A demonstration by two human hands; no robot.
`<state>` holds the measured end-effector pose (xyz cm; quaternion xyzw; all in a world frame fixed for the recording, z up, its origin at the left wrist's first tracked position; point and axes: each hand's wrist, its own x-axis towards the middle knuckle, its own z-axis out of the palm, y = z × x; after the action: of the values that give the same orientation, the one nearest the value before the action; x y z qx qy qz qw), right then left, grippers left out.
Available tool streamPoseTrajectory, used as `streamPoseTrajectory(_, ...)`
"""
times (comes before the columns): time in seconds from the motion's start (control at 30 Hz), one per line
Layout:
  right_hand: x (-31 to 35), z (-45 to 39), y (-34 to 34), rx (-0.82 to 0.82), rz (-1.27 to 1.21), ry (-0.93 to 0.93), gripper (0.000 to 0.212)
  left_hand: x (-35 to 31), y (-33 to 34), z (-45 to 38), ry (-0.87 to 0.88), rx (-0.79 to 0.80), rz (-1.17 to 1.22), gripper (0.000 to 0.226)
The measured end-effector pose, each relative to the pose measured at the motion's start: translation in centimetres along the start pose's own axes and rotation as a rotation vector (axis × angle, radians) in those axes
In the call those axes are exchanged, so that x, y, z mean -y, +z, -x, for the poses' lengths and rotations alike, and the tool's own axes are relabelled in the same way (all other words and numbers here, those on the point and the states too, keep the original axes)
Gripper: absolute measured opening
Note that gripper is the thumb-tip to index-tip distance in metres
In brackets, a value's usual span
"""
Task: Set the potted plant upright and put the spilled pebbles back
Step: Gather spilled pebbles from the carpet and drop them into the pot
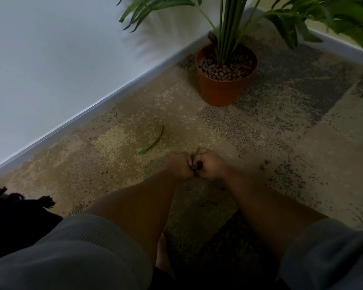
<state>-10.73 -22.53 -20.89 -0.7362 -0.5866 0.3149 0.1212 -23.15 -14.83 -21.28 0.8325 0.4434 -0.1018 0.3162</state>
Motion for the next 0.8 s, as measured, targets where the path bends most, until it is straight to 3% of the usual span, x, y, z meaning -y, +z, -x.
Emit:
streamPoseTrajectory(0.27,0.0,-0.4,-0.6,-0.041,0.072,-0.001,0.02,0.2,-0.3,0.3,-0.024,-0.044,0.169,0.016)
streamPoseTrajectory(0.33,0.0,-0.6,-0.6,-0.031,0.086,0.009,0.021,0.1,-0.6,0.3,-0.013,-0.039,0.161,0.004)
streamPoseTrajectory(0.4,0.0,-0.7,-0.6,-0.036,0.041,0.035,0.02,-0.1,-0.9,0.5,-0.003,-0.035,0.116,0.008)
streamPoseTrajectory(0.53,-0.1,-0.3,-0.5,-0.011,-0.398,0.185,0.011,-0.5,-0.9,0.5,-0.035,0.004,0.123,0.015)
streamPoseTrajectory(0.63,-0.1,0.1,-0.7,0.024,-0.717,0.392,0.013,-0.6,-0.8,0.4,-0.101,0.023,0.277,0.007)
streamPoseTrajectory(0.7,-0.1,0.2,-1.0,0.003,-0.927,0.48,0.016,-0.7,-0.7,0.3,-0.178,0.05,0.46,0.008)
streamPoseTrajectory(0.8,-0.1,0.4,-1.8,-0.02,-1.194,0.55,0.022,-1.6,-0.8,0.3,-0.326,0.187,0.943,0.022)
